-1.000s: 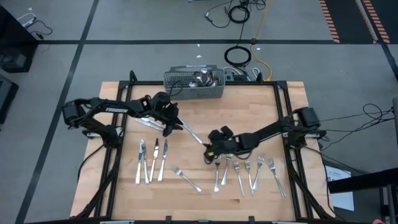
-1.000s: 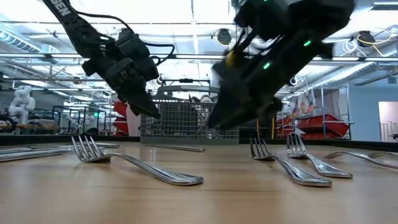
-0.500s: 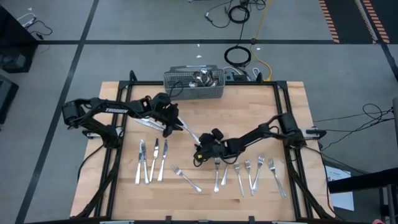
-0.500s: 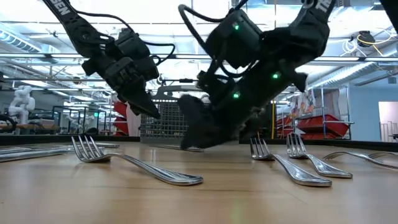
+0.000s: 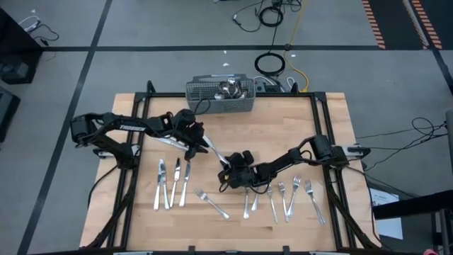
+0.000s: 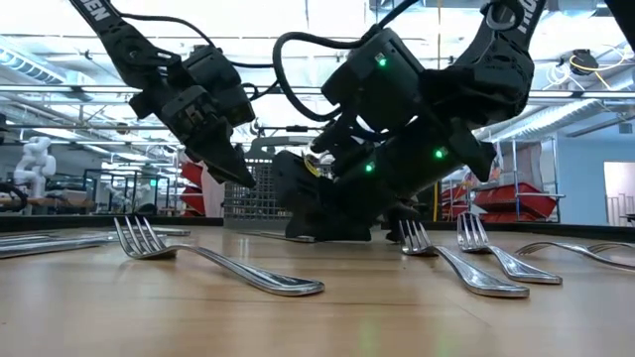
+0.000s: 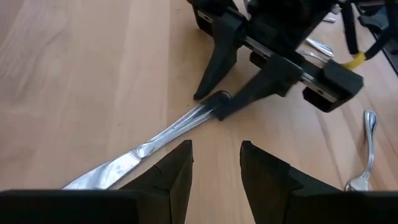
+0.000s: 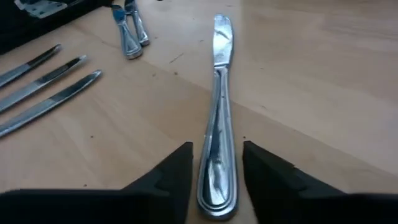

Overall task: Sort silverware
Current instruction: Put the silver knife into the gray utensil holder

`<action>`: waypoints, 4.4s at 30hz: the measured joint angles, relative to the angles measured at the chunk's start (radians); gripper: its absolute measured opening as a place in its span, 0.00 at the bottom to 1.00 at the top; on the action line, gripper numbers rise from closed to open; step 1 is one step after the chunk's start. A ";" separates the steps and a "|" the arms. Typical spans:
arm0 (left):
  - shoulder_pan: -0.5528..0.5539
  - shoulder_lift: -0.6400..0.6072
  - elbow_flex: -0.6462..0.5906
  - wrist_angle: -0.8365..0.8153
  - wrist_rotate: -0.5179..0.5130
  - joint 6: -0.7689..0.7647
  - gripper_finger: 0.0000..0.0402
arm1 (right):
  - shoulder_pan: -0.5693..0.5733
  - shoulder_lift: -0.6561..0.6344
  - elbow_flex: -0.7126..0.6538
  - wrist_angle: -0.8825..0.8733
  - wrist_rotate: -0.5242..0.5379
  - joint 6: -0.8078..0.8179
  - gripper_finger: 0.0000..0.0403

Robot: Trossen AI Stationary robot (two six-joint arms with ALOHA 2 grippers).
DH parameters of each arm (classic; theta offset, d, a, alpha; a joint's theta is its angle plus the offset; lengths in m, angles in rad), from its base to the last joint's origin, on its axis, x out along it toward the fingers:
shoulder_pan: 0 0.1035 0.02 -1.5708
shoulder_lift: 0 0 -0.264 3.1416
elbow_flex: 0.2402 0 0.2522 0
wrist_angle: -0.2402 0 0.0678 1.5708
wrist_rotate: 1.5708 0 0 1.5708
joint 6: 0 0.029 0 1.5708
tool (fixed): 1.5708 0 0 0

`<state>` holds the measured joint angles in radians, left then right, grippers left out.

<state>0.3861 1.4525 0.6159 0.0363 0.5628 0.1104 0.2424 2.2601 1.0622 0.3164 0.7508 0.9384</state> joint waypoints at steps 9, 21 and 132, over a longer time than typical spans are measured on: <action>-0.008 0.000 0.000 -0.001 -0.003 -0.028 0.35 | -0.001 0.000 -0.003 0.015 -0.001 0.008 0.02; 0.014 -0.005 -0.004 0.000 -0.137 -0.313 0.35 | -0.011 -0.141 -0.010 -0.072 -0.102 -0.068 0.00; -0.054 0.348 0.239 -0.095 -0.252 0.315 0.00 | 0.000 -0.439 -0.006 -0.334 -0.135 -0.178 0.00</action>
<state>0.3318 1.8002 0.8553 -0.0583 0.3107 0.4255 0.2422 1.8206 1.0557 -0.0177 0.6156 0.7602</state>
